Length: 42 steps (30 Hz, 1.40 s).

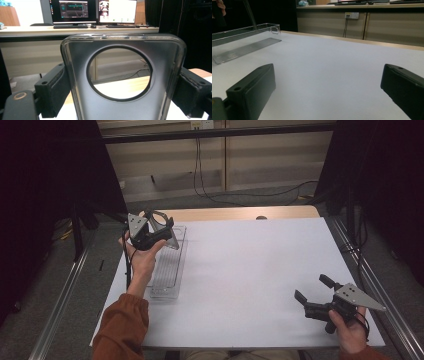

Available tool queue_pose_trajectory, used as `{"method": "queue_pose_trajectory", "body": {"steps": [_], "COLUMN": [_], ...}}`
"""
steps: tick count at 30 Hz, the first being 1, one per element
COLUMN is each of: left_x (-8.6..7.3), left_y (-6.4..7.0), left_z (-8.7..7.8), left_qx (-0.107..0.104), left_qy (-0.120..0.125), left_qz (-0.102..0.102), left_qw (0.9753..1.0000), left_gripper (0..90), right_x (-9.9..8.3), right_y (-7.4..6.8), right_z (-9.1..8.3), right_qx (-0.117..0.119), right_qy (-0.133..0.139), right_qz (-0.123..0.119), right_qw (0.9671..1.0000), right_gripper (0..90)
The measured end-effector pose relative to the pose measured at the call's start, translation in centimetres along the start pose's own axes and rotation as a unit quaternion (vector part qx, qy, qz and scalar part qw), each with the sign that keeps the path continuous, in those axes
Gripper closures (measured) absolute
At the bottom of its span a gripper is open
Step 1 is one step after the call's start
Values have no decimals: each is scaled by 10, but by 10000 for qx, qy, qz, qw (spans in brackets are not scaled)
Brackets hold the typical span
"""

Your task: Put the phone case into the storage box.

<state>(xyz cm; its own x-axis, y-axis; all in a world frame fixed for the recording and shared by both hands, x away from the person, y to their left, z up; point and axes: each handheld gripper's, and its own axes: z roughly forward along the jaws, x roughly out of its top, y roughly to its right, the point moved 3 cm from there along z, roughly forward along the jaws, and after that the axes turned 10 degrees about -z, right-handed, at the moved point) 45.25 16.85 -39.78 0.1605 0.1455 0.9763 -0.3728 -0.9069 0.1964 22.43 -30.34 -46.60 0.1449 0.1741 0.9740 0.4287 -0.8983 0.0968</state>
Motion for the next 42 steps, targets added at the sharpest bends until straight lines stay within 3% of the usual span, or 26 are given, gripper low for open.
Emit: {"method": "queue_pose_trajectory", "body": {"steps": [9,14,15,29,42], "left_x": [-4,-6,-6,-14,-22], "left_y": [-4,-7,-8,-6,-7], "left_z": [7,11,12,25,38], "left_qx": [107,50,127,118,77], "left_qy": [-17,-14,-67,-136,-219], "left_qz": [2,-43,12,-44,27], "left_qw": [9999,10000,9999,9998,9997], "left_gripper": [125,125,125,125,124], "right_x": [0,0,0,-1,-2], "right_y": [0,0,0,-1,-2], "right_z": [0,0,0,1,2], "right_qx": [11,-8,-9,18,54], "right_qy": [-11,14,16,-12,-20], "right_qz": [12,25,30,8,19], "right_qw": [10000,10000,10000,10000,10000], "right_gripper": [0,0,0,0,0]}}
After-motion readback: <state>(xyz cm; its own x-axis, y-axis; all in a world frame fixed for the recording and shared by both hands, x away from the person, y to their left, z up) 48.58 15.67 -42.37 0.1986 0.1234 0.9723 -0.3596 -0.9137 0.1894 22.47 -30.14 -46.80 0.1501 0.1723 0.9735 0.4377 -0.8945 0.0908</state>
